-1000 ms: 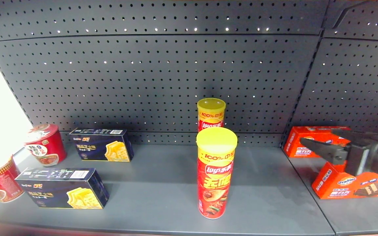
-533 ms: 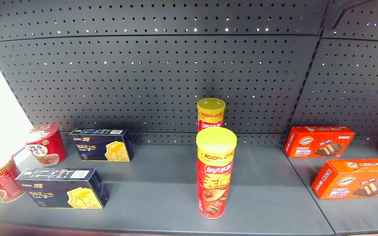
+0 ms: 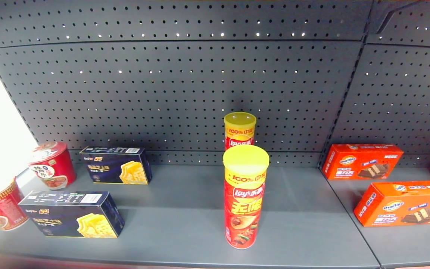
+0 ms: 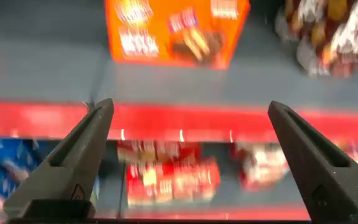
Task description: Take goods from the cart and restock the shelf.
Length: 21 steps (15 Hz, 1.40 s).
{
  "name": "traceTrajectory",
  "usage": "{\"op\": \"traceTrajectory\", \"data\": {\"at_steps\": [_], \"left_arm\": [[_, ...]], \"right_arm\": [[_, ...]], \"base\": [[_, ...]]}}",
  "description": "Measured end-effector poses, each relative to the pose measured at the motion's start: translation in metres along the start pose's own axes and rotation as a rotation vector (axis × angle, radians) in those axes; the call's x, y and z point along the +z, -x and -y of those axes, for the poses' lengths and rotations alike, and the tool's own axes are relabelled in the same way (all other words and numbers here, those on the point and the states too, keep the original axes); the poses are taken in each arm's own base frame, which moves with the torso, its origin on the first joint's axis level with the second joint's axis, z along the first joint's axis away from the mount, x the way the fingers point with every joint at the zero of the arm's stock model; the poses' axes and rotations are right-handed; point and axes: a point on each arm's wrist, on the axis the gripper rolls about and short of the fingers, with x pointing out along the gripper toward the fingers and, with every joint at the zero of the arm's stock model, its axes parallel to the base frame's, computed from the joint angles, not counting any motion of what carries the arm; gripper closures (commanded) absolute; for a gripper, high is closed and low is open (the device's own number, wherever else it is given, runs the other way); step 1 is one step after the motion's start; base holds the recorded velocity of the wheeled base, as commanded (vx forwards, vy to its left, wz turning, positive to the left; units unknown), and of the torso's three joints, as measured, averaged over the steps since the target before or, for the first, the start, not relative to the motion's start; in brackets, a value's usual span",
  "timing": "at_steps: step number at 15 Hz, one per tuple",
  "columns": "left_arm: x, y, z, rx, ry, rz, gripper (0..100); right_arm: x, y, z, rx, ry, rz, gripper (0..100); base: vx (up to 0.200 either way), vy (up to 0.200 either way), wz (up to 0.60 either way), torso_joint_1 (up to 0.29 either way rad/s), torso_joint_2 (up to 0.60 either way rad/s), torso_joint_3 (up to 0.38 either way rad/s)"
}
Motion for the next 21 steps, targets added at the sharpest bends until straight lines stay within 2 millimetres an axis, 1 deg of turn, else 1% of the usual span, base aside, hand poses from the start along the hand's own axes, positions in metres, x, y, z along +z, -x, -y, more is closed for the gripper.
{"op": "traceTrajectory", "data": {"at_steps": [2,4,7,8,10,11,12,14,15,16,18,21], "left_arm": [[0.0,-0.0001,0.0,0.0,0.0,-0.001,0],[0.0,-0.0001,0.0,-0.002,0.0,-0.001,0],[0.0,0.0,-0.0002,-0.017,-0.003,-0.001,0],[0.0,0.0,-0.0002,-0.024,-0.005,0.0,0],[0.0,0.0,-0.0003,-0.032,-0.006,0.001,0],[-0.0003,-0.0001,-0.0003,-0.034,-0.006,0.0,0],[-0.0002,-0.0001,-0.0003,-0.035,-0.007,0.0,0],[-0.0001,0.0,-0.0003,-0.036,-0.007,0.001,0],[-0.0001,0.0,-0.0003,-0.035,-0.006,0.001,0],[-0.0001,0.0001,-0.0003,-0.031,-0.006,0.002,0],[-0.0002,0.0002,-0.0002,-0.016,-0.003,0.004,0],[-0.0005,0.0011,0.0005,0.074,0.013,0.016,0]], "right_arm": [[-0.0058,-0.0032,-0.0018,0.021,-0.02,0.054,0],[-0.0102,-0.0041,-0.0027,0.031,-0.075,0.047,0],[-0.0115,-0.0041,-0.0058,0.163,-0.066,0.056,0],[-0.012,-0.0042,-0.0049,0.116,-0.063,0.048,0],[-0.0126,-0.0043,-0.0001,-0.099,-0.069,0.027,0],[-0.0126,-0.0041,0.0012,-0.152,-0.072,0.025,0],[-0.0125,-0.0042,0.0005,-0.123,-0.075,0.027,0],[-0.0124,-0.0043,-0.004,0.079,-0.091,0.042,0],[-0.0122,-0.004,-0.0056,0.15,-0.097,0.047,0],[-0.0122,-0.0041,-0.0054,0.142,-0.102,0.045,0],[-0.0124,-0.0042,-0.0029,0.028,-0.107,0.036,0],[-0.0126,-0.0046,-0.0027,0.019,-0.111,0.04,0]], "base": [[0.0,0.0,0.0,0.0,0.0,0.0],[0.0,0.0,0.0,0.0,0.0,0.0],[0.0,0.0,0.0,0.0,0.0,0.0],[0.0,0.0,0.0,0.0,0.0,0.0],[0.0,0.0,0.0,0.0,0.0,0.0],[0.0,0.0,0.0,0.0,0.0,0.0],[0.0,0.0,0.0,0.0,0.0,0.0],[0.0,0.0,0.0,0.0,0.0,0.0],[0.0,0.0,0.0,0.0,0.0,0.0],[0.0,0.0,0.0,0.0,0.0,0.0],[0.0,0.0,0.0,0.0,0.0,0.0],[0.0,0.0,0.0,0.0,0.0,0.0]]}}
